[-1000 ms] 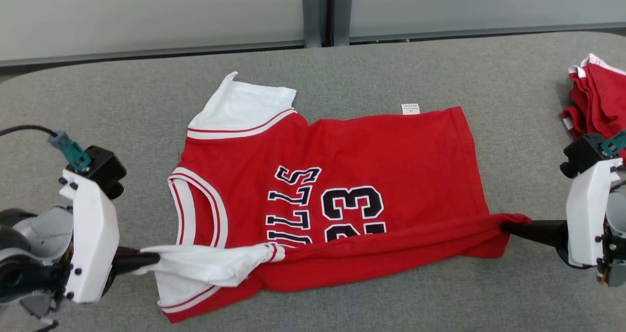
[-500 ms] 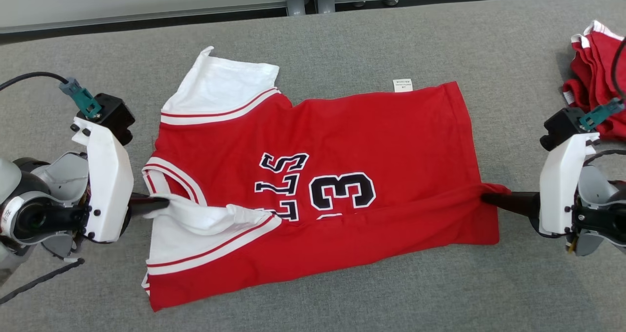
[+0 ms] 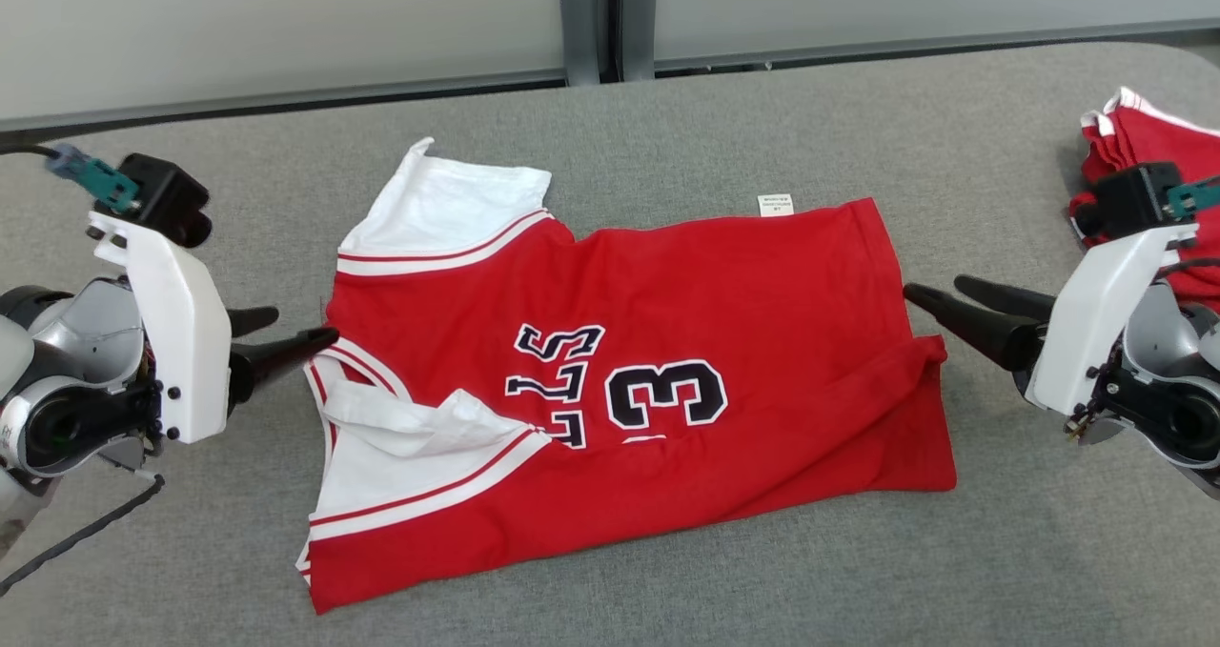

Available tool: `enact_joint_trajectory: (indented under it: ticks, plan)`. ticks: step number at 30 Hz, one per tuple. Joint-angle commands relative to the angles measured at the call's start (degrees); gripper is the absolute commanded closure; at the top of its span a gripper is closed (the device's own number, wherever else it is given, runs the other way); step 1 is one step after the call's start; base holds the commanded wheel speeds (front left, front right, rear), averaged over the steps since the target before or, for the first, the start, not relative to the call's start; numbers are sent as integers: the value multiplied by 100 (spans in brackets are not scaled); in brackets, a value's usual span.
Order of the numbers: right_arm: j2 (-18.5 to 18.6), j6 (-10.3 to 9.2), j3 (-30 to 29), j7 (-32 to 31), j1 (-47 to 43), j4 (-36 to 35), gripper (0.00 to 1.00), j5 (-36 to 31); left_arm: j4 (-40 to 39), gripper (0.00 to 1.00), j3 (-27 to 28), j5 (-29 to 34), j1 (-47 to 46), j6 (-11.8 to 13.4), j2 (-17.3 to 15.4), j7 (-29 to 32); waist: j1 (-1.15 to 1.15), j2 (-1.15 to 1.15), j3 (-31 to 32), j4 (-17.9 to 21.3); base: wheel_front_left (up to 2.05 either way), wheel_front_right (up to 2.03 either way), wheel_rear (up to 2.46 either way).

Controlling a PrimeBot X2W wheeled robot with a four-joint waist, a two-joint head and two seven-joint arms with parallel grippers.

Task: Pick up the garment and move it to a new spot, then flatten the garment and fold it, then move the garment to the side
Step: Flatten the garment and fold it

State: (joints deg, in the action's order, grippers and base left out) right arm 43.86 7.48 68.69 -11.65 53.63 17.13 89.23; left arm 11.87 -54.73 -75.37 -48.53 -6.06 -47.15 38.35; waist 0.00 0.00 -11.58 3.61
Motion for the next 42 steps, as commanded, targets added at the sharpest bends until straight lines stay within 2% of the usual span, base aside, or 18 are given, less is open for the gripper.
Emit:
enact_joint_trajectory:
  ticks: [1, 3, 6, 8, 10, 12, 13, 17, 20, 23, 26, 30, 34, 42]
  plan:
    - [40, 3, -55, 235, -102, -60, 0, -97, -6, 0, 73, 59, 95, -25, -14, -199, 0, 0, 166, -31, 0, 0, 0]
    - [72, 2, -154, 777, -271, -143, 0, -256, -56, 0, 171, 213, 257, -36, -53, -719, 0, 0, 320, -59, 0, 0, 0]
    - [170, 2, -315, 1660, -557, -109, 0, -579, -209, 0, 345, 554, 530, 116, -125, -1647, 0, 0, 519, -102, 0, 0, 0]
    - [160, 3, -452, 2284, -769, -8, 0, -781, -333, 0, 431, 847, 816, 317, -208, -2318, 0, 0, 619, -110, 0, 0, 0]
    - [95, 2, -643, 2578, -1049, 213, 0, -982, -451, 0, 483, 1192, 1131, 658, -306, -2961, 0, 0, 693, -126, 0, 0, 0]
    - [-41, 3, -992, 2675, -1349, 388, 0, -1129, -606, 0, 562, 1378, 1474, 1032, -305, -3539, 0, 0, 735, -149, 0, 0, 0]
    - [-122, 3, -1344, 2689, -1476, 429, 0, -1248, -684, 0, 619, 1383, 1662, 1217, -292, -3807, 0, 0, 750, -158, 0, 0, 0]
    - [-551, 2, -2503, 2685, -2503, 542, 0, -2105, -995, 0, 809, 1303, 2449, 1867, -150, -4707, 0, 0, 772, -212, 0, 0, 0]
    - [-881, 3, -3023, 2688, -3153, 492, 0, -2583, -1113, 0, 766, 1242, 2959, 2176, 19, -4990, 0, 0, 757, -241, 0, 0, 0]
    - [-1099, 3, -3123, 2613, -3639, 543, 0, -2826, -1141, 0, 674, 1243, 3305, 2413, 165, -5088, 0, 0, 741, -228, 0, 0, 0]
    - [-1266, 3, -3118, 2259, -3798, 642, 0, -2975, -1043, 0, 524, 1209, 3481, 2522, 286, -4978, 0, 0, 724, -202, 0, 0, 0]
    - [-1439, 2, -3186, 1785, -3822, 879, 0, -3089, -806, 0, 309, 1096, 3473, 2485, 434, -4579, 0, 0, 720, -171, 0, 0, 0]
    - [-1571, 3, -3229, 1443, -3770, 1082, 0, -3171, -593, 0, 201, 883, 3437, 2320, 571, -4237, 0, 0, 714, -179, 0, 0, 0]
    - [-1890, 3, -3330, 980, -3675, 1303, 0, -3289, 148, 0, -74, 609, 3214, 1823, 912, -3586, 0, 0, 656, -189, 0, 0, 0]
